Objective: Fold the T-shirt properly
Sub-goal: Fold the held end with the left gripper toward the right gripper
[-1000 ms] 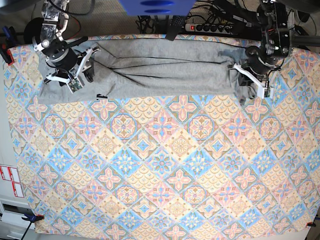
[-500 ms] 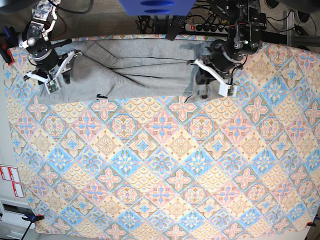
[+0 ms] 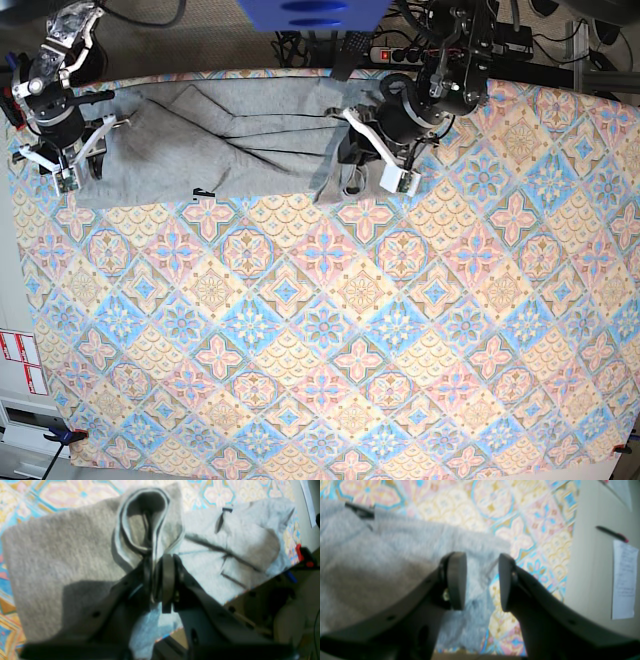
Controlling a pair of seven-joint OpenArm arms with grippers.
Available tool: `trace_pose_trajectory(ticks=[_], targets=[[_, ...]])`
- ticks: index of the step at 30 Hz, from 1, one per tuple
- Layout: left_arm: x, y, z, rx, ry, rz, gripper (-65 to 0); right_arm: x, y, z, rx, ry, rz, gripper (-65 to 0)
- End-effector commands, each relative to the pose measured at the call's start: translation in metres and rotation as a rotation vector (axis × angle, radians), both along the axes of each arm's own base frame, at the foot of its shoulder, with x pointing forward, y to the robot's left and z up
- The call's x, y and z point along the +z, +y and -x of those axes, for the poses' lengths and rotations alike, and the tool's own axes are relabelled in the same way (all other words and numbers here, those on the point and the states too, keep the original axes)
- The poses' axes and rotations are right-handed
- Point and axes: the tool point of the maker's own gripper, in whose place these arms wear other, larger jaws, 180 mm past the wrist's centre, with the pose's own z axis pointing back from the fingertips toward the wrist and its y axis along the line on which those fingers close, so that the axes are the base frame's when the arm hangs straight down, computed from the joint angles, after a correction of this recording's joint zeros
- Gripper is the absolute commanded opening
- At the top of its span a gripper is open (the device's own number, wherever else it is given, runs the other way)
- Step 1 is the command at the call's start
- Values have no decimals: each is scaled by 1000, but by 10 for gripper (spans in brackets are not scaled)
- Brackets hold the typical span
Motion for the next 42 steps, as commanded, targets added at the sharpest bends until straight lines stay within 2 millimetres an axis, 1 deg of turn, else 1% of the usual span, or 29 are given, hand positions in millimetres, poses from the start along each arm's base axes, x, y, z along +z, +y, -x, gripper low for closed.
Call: trace_pose_trajectory(ticks=[1,3,6,12,13,15,17,19,20,22,24,25,26,29,31,33,37,39,40,42], targets=[[9,-9,-6,-13,-33,30,-650,15,-5,-9,8,-52,19,-447],[9,-18,-7,-41,-37,34,-650,15,-5,-9,9,-53,19,-447],[5,-29,0,-78,-21,43,-650,15,-5,-9,9,-53,19,-447],[5,-29,1,-83,-22,40,-650,15,-5,-9,9,-53,19,-447],[6,-29,1,-83,-23,41,-640,15,-5,-9,9,-53,19,-447],[7,-27,2,-85,-25,39,-587,15,-5,-9,9,-53,19,-447],[9,-23,2,-100,-39,26,-502,15,-4,-9,12,-53,17,-447],[16,-27,6,-141,-61,19,-398,15,-3,-10,13,-53,17,-447],[18,-25,7,-157,-71,9,-357,15,-3,-10,13,-53,17,-447],[28,-24,7,-181,-105,2,-281,15,-3,-10,13,-53,17,-447],[41,-21,4,-190,-145,-4,-240,15,-3,-10,13,-53,17,-447],[42,-18,6,-194,-150,-11,-233,15,-3,-10,13,-53,17,-447],[42,-10,6,-192,-154,-30,-233,15,-3,-9,12,-51,17,-447],[33,22,4,-160,-142,-104,-248,15,-5,-8,7,-49,19,-447],[27,50,2,-123,-130,-161,-263,14,-5,-8,6,-47,19,-447],[24,72,0,-89,-121,-203,-278,12,-6,-7,2,-40,20,-447],[20,108,1,-33,-107,-274,-304,11,-8,-6,0,-32,22,-444],[16,116,3,-20,-92,-290,-304,5,-15,-1,-4,19,43,-443],[13,118,4,-15,-81,-292,-304,2,-23,2,-8,56,60,-442],[5,122,6,-10,-58,-297,-300,-4,-31,1,-18,94,67,-431]])
